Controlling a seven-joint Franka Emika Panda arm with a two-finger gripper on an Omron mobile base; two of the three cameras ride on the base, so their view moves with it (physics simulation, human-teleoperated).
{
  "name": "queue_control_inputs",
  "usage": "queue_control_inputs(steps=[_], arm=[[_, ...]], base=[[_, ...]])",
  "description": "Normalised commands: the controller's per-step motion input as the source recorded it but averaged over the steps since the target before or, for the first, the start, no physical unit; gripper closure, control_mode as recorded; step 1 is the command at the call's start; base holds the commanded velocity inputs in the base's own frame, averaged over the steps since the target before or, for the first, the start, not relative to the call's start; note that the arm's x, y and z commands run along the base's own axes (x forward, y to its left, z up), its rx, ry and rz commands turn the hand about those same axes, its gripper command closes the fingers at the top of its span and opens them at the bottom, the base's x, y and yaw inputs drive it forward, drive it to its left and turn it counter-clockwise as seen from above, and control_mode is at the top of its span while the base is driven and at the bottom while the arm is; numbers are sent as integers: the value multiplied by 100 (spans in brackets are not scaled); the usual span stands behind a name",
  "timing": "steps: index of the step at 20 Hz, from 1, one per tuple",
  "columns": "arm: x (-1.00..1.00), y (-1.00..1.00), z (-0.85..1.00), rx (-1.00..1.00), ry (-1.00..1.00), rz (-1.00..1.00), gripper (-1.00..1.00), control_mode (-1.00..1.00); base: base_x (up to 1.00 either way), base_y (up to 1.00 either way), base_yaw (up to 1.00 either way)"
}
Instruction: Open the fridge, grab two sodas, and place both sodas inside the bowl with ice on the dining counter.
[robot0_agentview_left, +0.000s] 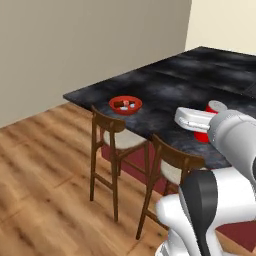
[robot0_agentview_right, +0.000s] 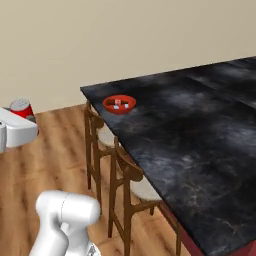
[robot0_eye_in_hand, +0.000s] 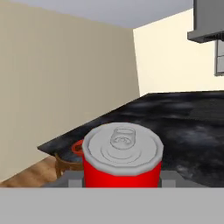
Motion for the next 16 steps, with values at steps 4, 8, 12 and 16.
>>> queue_control_inputs(steps=[4,8,12,16], arm=[[0,0,0,0,0,0,100,100],[0,0,0,0,0,0,100,100],[0,0,0,0,0,0,100,100],[0,0,0,0,0,0,100,100]], base=[[46,76,-45],[35,94,-38],[36,97,-36],[34,100,-31]])
